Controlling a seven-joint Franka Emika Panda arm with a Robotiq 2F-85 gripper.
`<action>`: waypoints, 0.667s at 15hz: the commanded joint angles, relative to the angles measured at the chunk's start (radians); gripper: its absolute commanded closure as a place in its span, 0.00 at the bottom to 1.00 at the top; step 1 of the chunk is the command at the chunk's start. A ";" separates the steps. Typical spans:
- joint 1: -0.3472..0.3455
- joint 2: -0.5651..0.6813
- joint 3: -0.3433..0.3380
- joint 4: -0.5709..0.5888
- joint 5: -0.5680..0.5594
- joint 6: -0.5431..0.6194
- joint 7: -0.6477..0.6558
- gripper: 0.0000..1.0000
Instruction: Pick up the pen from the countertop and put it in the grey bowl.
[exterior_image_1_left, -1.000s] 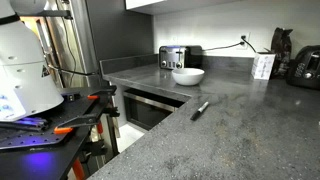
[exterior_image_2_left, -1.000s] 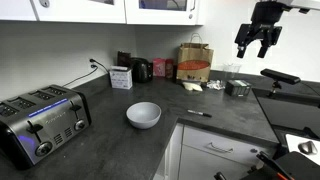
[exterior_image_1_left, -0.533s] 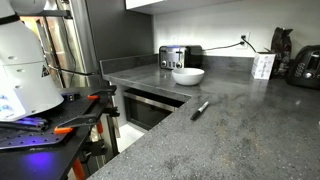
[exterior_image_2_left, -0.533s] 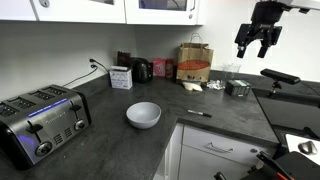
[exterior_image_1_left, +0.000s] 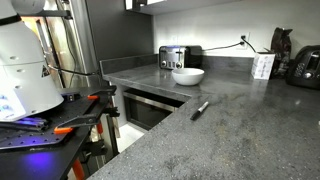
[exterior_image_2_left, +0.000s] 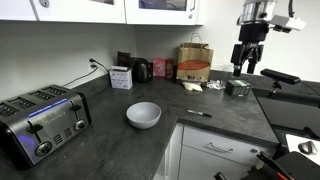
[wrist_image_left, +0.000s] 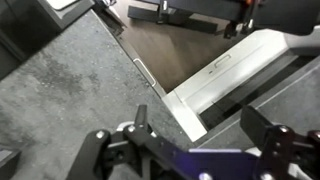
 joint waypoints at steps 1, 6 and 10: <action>0.044 0.137 -0.002 0.019 -0.023 0.077 -0.151 0.00; 0.064 0.405 0.039 0.078 -0.046 0.341 -0.236 0.00; 0.040 0.596 0.088 0.171 -0.026 0.475 -0.220 0.00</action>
